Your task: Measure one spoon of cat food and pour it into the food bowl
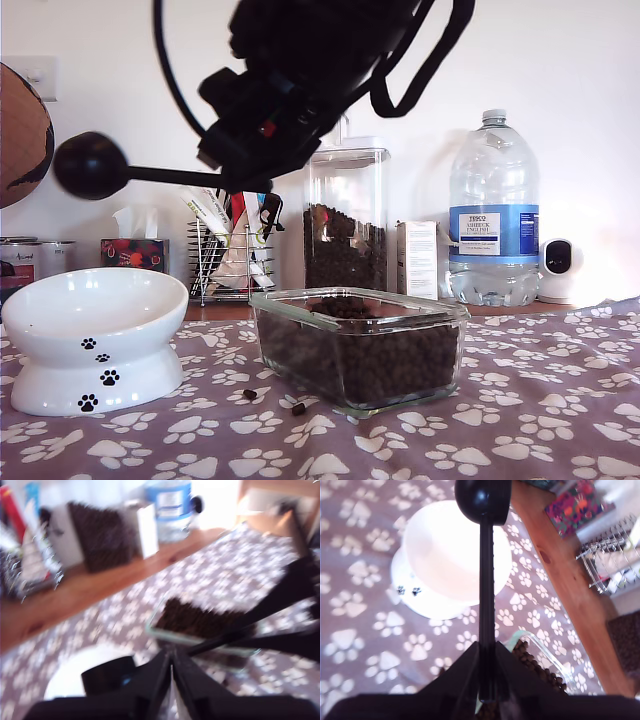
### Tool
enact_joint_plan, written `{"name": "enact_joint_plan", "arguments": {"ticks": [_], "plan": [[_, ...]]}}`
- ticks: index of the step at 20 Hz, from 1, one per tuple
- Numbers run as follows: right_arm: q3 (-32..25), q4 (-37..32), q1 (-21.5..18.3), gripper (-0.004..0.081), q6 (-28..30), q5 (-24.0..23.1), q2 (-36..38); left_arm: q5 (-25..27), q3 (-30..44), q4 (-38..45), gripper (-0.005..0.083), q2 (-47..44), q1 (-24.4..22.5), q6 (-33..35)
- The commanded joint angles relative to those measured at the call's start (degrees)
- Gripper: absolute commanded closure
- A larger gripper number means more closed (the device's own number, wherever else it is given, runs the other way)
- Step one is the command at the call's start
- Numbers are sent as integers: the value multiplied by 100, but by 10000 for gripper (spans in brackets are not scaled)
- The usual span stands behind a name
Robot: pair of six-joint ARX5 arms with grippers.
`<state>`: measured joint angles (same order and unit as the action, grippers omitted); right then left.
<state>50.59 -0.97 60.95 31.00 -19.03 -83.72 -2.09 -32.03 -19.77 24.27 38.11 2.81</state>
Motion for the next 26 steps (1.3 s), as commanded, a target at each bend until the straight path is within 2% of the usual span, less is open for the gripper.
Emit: {"name": "enact_joint_plan", "arguments": {"ticks": [1, 8, 13, 15, 20, 26], "plan": [[-96, -151, -87, 783, -275, 175, 61, -33, -33, -7, 794, 35, -13, 26], [-68, -555, -164, 783, -743, 654, -249, -48, -109, 4, 794, 42, -13, 26], [361, -254, -319, 783, -1250, 1043, -826, -50, -109, 0, 794, 39, -13, 26], [442, -109, -431, 783, -1633, 1314, -957, -50, -109, -2, 794, 35, -13, 26], [463, 0, -824, 783, -3128, 2334, -977, -50, -109, 4, 794, 37, -11, 31], [463, 94, -951, 783, -4009, 2879, -992, -98, -109, 28, 794, 35, -11, 31]]}}
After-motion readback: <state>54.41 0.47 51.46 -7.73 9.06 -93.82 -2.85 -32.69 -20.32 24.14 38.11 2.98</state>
